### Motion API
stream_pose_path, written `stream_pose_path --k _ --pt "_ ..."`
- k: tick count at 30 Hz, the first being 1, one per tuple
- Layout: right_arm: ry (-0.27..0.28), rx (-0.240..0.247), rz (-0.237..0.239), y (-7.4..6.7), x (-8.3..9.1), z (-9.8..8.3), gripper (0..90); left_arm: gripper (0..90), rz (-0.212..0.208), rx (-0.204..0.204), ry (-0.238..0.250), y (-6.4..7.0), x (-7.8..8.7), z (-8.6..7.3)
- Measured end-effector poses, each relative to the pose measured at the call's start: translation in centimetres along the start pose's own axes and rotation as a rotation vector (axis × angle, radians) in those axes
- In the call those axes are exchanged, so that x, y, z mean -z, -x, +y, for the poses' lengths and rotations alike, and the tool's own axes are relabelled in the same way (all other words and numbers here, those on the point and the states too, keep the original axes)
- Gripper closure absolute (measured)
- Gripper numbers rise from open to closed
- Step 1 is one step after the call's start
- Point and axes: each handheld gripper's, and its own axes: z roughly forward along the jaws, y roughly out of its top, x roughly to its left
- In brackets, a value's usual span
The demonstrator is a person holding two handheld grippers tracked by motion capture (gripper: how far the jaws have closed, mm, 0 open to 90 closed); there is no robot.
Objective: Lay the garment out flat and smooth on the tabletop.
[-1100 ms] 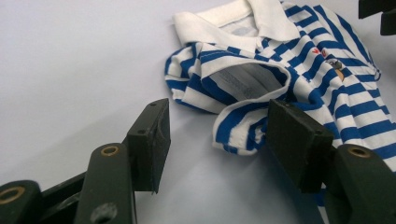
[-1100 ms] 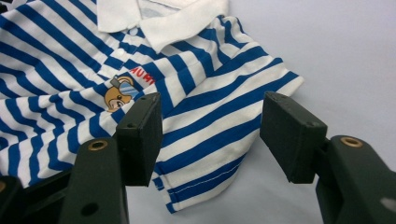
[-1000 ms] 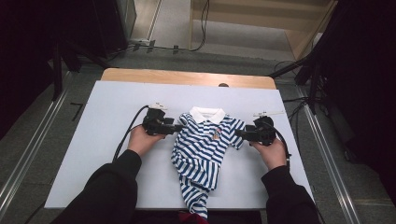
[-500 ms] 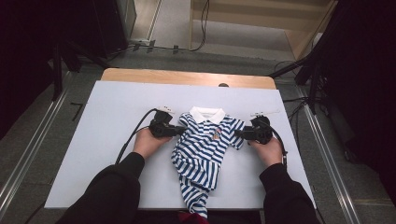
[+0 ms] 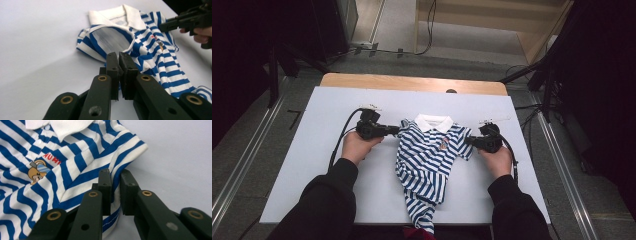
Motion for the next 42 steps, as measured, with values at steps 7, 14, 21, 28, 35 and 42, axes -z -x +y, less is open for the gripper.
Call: stream_pose_path --k 7,14,21,28,35,42 --pt "-0.018 -0.030 0.009 0.0 -0.1 0.4 83.6 90.0 0.009 0.028 0.014 -0.9 1.5 -0.2" --pt "-0.011 -0.028 0.011 -0.2 0.2 1.1 84.3 90.0 0.027 0.038 0.034 -1.0 2.9 -0.4" --pt "0.051 0.025 -0.003 -1.0 0.9 1.9 84.6 90.0 0.087 0.064 0.071 -2.1 5.2 -1.1" --pt "0.089 0.069 0.004 -2.0 1.2 2.7 84.5 90.0 0.131 0.081 0.095 -2.6 7.0 -2.0" --pt "0.117 0.089 0.009 -2.8 1.1 3.8 84.6 90.0 0.174 0.100 0.116 -3.2 8.3 -2.7" --pt "0.117 0.109 0.000 -3.3 0.4 4.7 84.5 90.0 0.209 0.109 0.074 -3.9 8.2 -3.7"
